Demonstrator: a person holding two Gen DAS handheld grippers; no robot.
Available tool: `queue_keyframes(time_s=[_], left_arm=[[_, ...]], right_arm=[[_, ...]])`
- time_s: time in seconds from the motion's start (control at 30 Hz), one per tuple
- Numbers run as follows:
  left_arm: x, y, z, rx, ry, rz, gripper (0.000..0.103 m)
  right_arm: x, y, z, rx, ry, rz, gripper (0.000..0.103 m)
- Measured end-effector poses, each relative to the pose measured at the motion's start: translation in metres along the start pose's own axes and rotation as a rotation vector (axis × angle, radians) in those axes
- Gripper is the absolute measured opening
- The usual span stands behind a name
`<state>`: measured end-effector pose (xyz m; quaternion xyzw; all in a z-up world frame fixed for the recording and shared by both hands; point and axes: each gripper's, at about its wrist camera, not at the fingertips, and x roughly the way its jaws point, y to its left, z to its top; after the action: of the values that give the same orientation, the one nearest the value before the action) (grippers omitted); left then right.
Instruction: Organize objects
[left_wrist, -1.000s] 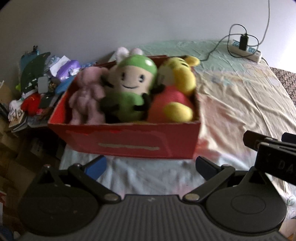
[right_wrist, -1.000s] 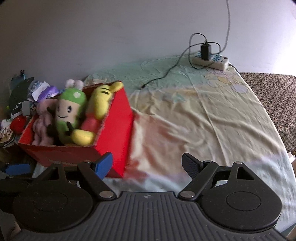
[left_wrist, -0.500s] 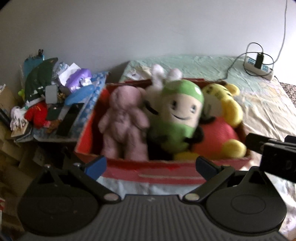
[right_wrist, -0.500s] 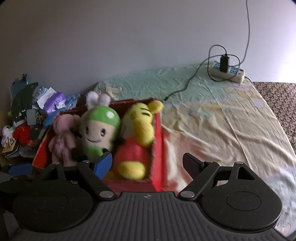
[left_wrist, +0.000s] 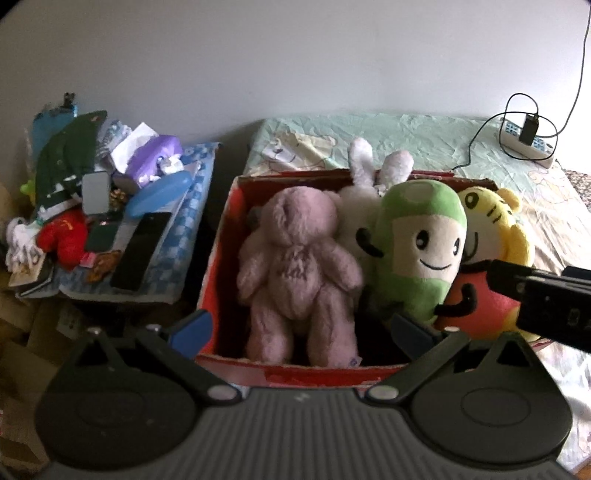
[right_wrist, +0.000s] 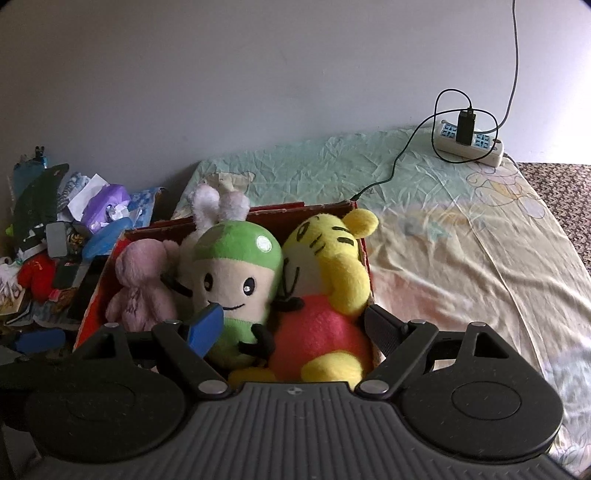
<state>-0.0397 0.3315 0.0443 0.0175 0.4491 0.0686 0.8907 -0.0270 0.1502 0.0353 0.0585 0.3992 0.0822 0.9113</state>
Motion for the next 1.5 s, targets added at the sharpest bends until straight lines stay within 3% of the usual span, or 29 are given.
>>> queue_keyframes(time_s=[0.53,1.5], left_arm=[[0.025,0.012,0.009,0.011,0.016,-0.054,0.103],[0.042,0.022,0.004,0.015,0.036,-0.044,0.102]], right_arm=[[0.018,0.021,0.007,-0.027,0.014,-0.064,0.087],[0.037,0.03,0.001,-0.021,0.075,-0.06,0.087]])
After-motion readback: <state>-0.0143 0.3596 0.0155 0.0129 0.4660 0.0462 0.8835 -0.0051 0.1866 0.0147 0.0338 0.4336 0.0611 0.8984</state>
